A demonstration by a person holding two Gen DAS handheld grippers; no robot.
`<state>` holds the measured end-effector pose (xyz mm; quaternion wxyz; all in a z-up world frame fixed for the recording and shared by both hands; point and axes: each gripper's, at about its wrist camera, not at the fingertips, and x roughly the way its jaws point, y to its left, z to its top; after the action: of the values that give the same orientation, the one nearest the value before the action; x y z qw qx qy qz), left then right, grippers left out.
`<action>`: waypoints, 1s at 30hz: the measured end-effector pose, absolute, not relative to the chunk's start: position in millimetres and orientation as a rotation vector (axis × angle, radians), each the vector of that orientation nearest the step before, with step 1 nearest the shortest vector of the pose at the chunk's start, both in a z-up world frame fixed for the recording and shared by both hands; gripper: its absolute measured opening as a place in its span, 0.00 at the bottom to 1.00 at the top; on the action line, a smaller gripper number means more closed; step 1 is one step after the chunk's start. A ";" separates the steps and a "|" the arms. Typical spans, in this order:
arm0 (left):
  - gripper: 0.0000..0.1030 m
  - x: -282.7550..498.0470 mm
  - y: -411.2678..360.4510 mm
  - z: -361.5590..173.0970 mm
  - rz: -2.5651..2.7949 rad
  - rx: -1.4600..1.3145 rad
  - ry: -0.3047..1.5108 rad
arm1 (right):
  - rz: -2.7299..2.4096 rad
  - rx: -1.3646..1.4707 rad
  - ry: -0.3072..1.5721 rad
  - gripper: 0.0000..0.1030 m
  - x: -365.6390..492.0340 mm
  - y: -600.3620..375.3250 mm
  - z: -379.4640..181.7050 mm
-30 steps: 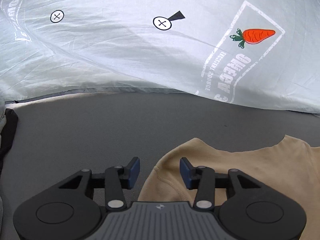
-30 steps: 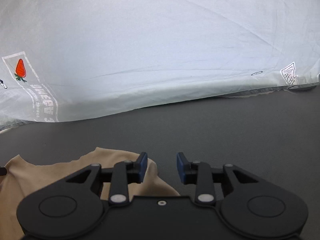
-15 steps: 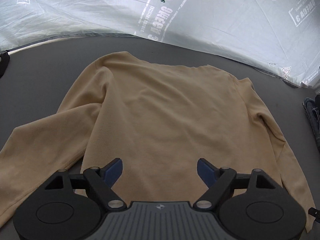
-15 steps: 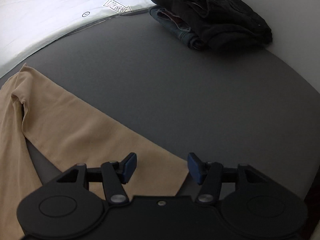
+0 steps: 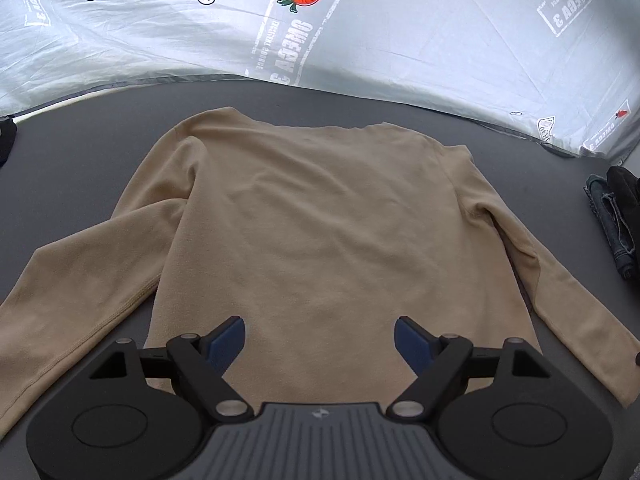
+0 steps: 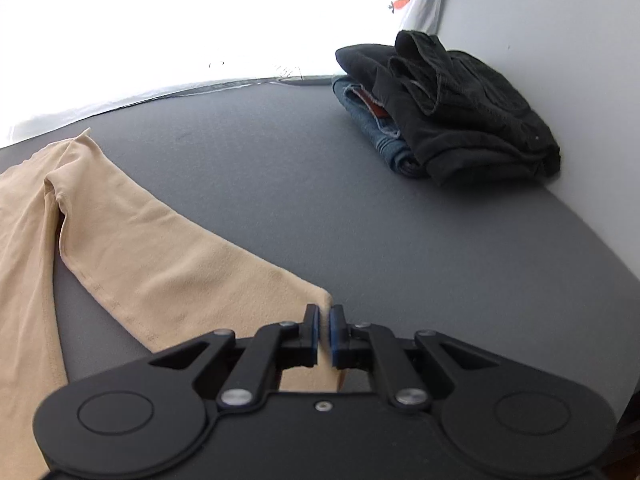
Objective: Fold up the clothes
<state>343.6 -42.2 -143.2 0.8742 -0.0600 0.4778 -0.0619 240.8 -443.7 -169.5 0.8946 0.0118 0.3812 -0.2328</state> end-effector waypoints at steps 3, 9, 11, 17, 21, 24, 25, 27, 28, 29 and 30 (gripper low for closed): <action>0.80 344.8 -38.9 -146.4 -0.120 -0.129 1.017 | -0.522 -0.059 0.762 0.06 249.7 -456.3 -164.8; 0.80 344.1 -35.1 -143.8 -0.105 -0.121 1.011 | -0.562 -0.160 0.734 0.06 268.3 -476.0 -166.5; 0.80 343.3 -32.0 -144.6 -0.094 -0.126 1.015 | -0.570 -0.170 0.738 0.06 273.6 -479.7 -168.9; 0.80 333.7 -7.5 -140.5 -0.012 -0.112 0.992 | -0.585 -0.122 0.848 0.13 282.2 -490.7 -195.6; 0.82 312.4 32.8 -134.3 0.096 -0.152 0.972 | -0.576 -0.043 0.869 0.39 271.9 -498.6 -198.9; 0.82 284.7 77.2 -132.5 0.232 -0.219 0.964 | -0.566 0.038 0.825 0.54 255.8 -496.6 -182.4; 0.82 274.6 93.3 -132.8 0.278 -0.253 0.962 | -0.558 0.048 0.819 0.56 251.6 -491.6 -176.9; 0.82 253.7 125.3 -134.7 0.377 -0.326 0.957 | -0.515 0.064 0.810 0.62 245.1 -475.5 -168.2; 0.82 243.1 142.6 -135.7 0.430 -0.368 0.953 | -0.485 0.073 0.807 0.63 242.4 -465.6 -165.1; 0.82 233.4 158.4 -138.0 0.480 -0.405 0.951 | -0.449 0.082 0.809 0.63 240.4 -454.3 -163.7; 0.82 224.8 173.1 -139.6 0.523 -0.434 0.945 | -0.413 0.090 0.811 0.63 238.8 -442.2 -162.6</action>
<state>224.8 173.1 -139.6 0.8354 -0.2050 0.4462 0.2469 238.8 -442.2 -162.6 0.8973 0.0433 0.3915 -0.1993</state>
